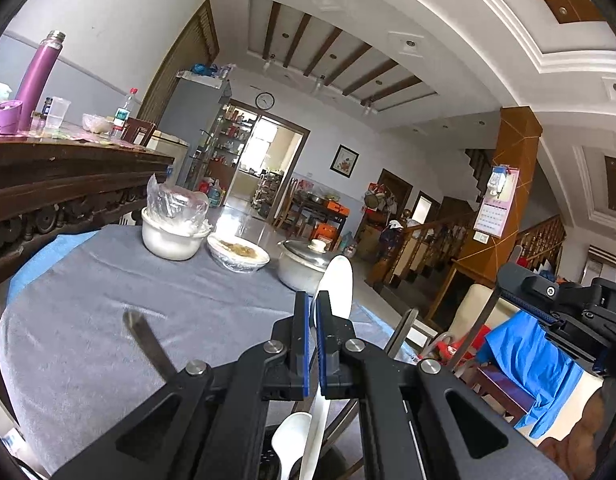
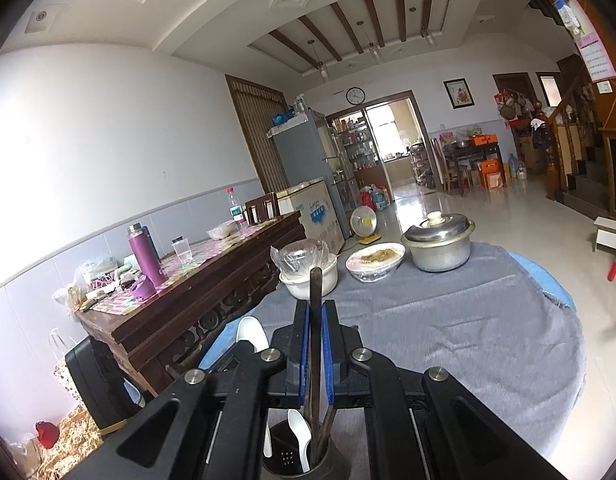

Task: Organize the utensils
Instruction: 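Lower the spoon with the left gripper into the mesh holder while the right lowers the chopstick in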

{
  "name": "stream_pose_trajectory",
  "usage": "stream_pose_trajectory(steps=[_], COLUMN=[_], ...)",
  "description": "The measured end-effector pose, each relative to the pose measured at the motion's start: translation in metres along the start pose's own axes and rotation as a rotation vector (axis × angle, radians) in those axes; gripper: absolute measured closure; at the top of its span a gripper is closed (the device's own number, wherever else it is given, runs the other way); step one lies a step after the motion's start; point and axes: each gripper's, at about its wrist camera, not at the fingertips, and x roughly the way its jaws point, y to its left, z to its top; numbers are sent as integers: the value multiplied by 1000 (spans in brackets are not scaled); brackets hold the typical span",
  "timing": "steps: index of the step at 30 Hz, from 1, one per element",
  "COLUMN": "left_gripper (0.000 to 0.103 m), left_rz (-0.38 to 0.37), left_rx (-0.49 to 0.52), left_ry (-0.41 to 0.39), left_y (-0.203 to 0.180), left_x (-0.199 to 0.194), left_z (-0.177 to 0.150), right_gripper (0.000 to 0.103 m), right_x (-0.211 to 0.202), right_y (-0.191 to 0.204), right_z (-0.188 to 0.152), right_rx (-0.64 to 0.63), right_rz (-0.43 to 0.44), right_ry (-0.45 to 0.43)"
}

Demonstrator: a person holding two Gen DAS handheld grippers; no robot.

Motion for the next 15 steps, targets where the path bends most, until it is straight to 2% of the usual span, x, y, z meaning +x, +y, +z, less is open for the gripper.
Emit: stream_pose_trajectory(steps=[9, 15], left_gripper=[100, 100], left_rz=[-3, 7], left_rx=[46, 36], left_ry=[-39, -28], left_y=[-3, 0], left_x=[0, -4], left_z=[-11, -17], right_gripper=[96, 96], right_x=[8, 12], right_y=[-3, -2], right_z=[-3, -6], right_rx=[1, -1], right_rz=[-3, -3], right_ry=[35, 56])
